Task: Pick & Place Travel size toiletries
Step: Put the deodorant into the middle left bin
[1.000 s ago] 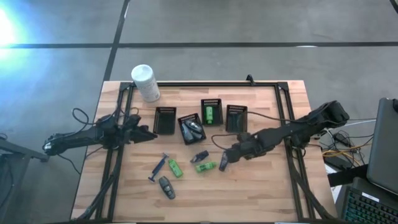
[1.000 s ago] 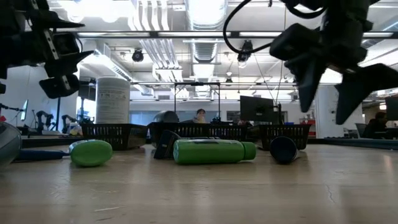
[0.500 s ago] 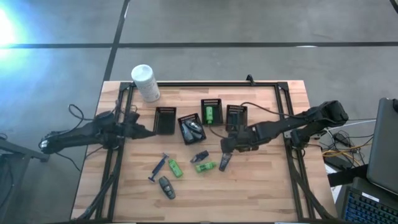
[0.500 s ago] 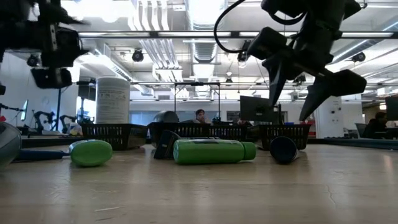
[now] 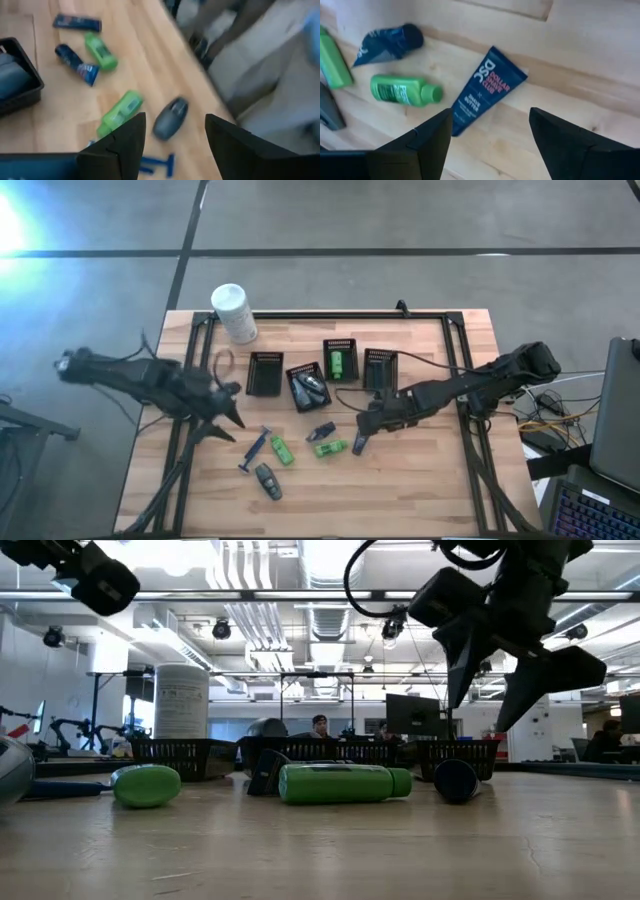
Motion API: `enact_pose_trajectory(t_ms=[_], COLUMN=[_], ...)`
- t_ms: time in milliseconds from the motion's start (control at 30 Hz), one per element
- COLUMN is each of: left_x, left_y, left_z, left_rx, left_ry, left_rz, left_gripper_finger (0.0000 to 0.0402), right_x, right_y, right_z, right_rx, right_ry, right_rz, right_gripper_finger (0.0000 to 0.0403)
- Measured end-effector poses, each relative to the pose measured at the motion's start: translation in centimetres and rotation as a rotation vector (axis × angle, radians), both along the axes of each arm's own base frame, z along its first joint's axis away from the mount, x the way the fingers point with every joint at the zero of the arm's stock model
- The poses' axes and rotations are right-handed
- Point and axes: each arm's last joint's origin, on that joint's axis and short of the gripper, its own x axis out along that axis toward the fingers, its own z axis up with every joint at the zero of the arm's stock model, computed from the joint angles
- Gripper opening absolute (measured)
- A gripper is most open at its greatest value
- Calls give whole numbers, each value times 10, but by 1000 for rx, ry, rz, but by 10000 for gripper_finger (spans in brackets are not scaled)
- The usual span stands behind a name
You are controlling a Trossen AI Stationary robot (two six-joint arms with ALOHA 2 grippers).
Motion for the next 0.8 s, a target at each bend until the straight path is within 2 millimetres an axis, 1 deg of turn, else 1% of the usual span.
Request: enact_pose_trajectory(t_ms=[67, 133, 267, 333, 400, 467, 567, 667, 800], left_x=[9, 15, 28, 34, 38, 44, 54, 63, 78], left_y=[-14, -30, -62, -77, -86, -93, -103, -112, -124], left_z=[-1, -3, -17, -18, -29, -37, -34, -43, -47], left_rx=[114, 224, 478, 554, 616, 639, 613, 603, 589], left_ry=[40, 42, -3, -81, -79, -75, -82, -26, -15], left_rz=[-20, -59, -214, -298, -385, -425, -447, -491, -522], left_gripper_finger=[210, 210, 212, 214, 217, 222, 234, 247, 267], right_x=[-1, -1, -3, -3, -4, -5, -6, -7, -7], right_y=[3, 6, 11, 14, 16, 19, 23, 25, 26], right_z=[0, 0, 0, 0, 0, 0, 0, 0, 0], right_rx=[0, -1, -3, -4, -5, -6, -7, -11, -14], right_ry=[0, 0, 0, -2, -1, 0, -1, -2, -3], right_rz=[12, 24, 49, 62, 73, 84, 101, 120, 131], right_gripper_finger=[268, 276, 292, 299, 306, 312, 322, 330, 341])
